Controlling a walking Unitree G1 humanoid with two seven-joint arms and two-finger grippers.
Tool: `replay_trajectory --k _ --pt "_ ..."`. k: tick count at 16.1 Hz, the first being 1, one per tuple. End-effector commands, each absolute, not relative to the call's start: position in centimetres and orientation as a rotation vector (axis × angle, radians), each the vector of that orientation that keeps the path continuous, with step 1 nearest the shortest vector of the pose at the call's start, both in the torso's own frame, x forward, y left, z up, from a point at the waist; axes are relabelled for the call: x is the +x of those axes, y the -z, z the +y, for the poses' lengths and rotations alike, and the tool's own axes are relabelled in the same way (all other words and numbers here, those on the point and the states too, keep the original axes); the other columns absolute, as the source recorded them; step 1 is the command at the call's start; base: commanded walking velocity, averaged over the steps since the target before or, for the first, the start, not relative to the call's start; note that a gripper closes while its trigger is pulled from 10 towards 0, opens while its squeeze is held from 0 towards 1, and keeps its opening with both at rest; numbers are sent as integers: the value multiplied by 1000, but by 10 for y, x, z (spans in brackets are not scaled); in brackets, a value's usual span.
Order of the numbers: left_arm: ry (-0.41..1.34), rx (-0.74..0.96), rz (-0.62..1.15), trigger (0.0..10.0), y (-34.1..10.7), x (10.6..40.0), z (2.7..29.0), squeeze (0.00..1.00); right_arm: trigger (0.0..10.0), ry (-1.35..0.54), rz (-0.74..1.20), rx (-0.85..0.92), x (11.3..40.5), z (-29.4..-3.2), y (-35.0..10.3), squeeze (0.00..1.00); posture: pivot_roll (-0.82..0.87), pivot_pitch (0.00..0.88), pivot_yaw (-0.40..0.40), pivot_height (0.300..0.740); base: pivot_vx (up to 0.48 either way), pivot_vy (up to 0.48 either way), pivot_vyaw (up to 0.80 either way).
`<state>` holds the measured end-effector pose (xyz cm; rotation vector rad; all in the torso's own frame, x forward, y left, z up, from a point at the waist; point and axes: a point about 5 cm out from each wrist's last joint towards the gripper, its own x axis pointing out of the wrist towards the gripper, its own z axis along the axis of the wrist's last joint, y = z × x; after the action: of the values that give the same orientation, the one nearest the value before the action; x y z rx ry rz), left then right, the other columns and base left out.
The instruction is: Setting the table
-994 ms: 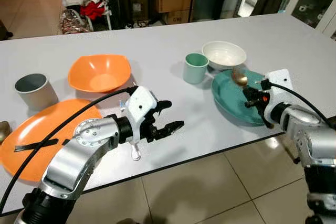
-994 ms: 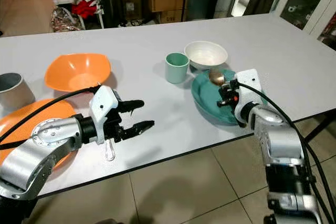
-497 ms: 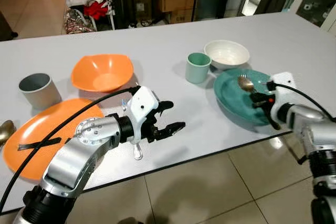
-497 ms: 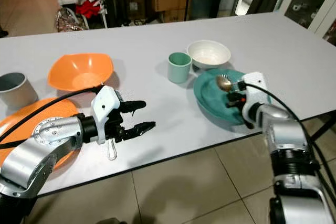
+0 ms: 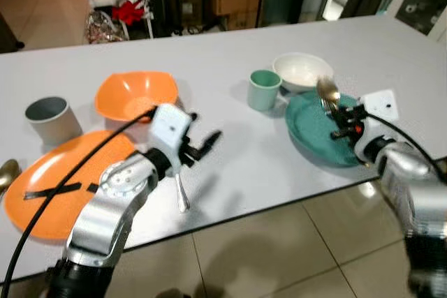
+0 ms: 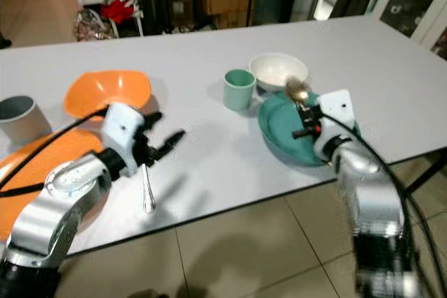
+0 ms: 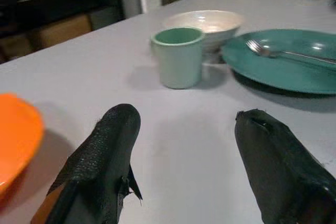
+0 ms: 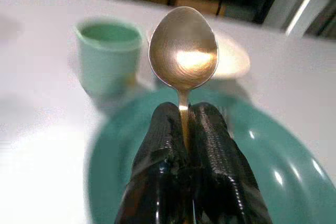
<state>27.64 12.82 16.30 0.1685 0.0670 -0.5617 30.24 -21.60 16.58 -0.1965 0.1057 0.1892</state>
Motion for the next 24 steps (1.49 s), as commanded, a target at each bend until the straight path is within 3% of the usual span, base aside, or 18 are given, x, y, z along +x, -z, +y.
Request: replay_trajectory --k 1,5,8,17,24 --pt "528 182 44 10000 -168 275 129 0 10000 -171 36 -196 295 -211 -180 0 -28 0 -26 740 0 -360 0" --pt "436 205 36 10000 -165 277 131 0 10000 -122 20 -39 267 -189 -168 0 -30 0 -30 740 0 -377 0" --pt "406 210 22 10000 -166 278 127 0 10000 -147 33 -50 258 -177 -167 0 -28 0 -38 740 0 -376 0" --pt "426 137 2 10000 -169 279 118 0 10000 -105 48 -16 253 -179 -164 0 -28 0 -41 740 0 -41 0" --pt "437 134 15 10000 -168 280 118 0 10000 -100 62 4 253 -178 -161 0 -25 0 -43 740 250 0 0"
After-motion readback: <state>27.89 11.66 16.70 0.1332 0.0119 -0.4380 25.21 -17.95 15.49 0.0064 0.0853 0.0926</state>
